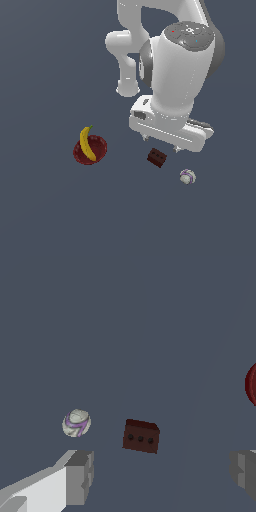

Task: Pick up a designated object from a clutter of objects.

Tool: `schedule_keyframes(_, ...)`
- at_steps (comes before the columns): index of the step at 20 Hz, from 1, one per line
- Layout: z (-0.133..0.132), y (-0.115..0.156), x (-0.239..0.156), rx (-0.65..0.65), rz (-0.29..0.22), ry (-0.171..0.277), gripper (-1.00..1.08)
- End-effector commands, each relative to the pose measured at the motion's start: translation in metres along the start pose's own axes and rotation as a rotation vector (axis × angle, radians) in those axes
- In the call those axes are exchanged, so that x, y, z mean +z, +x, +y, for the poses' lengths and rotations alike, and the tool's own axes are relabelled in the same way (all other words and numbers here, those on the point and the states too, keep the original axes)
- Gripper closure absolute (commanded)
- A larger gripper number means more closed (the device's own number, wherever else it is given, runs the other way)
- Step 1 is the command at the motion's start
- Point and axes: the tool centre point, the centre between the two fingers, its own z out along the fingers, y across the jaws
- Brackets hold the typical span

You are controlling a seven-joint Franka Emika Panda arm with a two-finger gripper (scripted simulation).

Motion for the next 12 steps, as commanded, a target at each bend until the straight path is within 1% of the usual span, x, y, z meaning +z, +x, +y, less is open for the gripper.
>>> schedule_keyframes(1, -0.015, 0.000, 0.015, 0.052, -0.003, -0.003, -0.92)
schedule_keyframes(12, -0.075, -0.011, 0.083, 0.272, -0.007, -0.023, -0.92)
